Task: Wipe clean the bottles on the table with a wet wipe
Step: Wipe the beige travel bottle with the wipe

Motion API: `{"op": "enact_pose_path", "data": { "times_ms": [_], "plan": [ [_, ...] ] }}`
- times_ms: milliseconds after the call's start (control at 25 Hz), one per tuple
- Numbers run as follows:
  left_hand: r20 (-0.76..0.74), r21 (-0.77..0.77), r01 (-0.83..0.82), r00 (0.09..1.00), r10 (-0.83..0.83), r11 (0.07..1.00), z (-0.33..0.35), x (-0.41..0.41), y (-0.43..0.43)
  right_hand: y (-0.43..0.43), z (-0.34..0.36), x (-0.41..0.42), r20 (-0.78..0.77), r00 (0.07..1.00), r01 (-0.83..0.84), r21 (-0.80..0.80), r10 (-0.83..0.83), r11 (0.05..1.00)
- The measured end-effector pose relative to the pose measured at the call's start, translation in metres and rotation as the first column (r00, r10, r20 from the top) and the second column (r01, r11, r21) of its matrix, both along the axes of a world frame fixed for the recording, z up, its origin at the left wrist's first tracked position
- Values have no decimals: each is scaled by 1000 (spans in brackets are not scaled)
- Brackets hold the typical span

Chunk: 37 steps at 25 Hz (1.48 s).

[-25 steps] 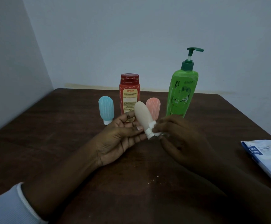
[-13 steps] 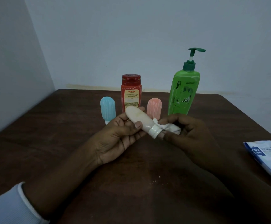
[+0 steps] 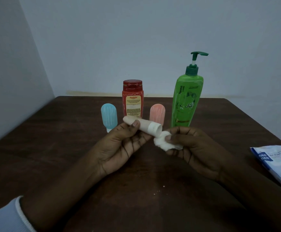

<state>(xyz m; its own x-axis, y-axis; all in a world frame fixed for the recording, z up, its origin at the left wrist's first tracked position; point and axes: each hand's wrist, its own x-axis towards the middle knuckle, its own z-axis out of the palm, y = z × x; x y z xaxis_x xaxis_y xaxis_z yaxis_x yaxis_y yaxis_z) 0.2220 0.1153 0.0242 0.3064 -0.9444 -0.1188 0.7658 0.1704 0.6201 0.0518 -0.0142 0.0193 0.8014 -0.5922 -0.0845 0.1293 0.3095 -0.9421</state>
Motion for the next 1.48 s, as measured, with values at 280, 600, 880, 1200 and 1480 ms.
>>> {"op": "enact_pose_path", "data": {
  "times_ms": [280,600,880,1200,1480],
  "plan": [
    [-160,44,-24,987,31,999,5,-12,1,11,-4,-11,344,913,358,-933,-218,25],
    [-114,84,-64,991,73,994,1,-15,0,5,-10,-8,257,946,214,-953,-199,-212],
    [-52,116,-73,996,79,991,2,-19,0,6,-9,-7,287,936,236,-941,-204,-242],
    [-13,96,-59,998,60,994,4,-20,2,5,-7,-9,297,937,247,-936,-185,-251],
    [58,68,-31,998,27,997,2,-20,4,11,-2,-16,377,918,353,-918,-124,-183]
  ]
}}
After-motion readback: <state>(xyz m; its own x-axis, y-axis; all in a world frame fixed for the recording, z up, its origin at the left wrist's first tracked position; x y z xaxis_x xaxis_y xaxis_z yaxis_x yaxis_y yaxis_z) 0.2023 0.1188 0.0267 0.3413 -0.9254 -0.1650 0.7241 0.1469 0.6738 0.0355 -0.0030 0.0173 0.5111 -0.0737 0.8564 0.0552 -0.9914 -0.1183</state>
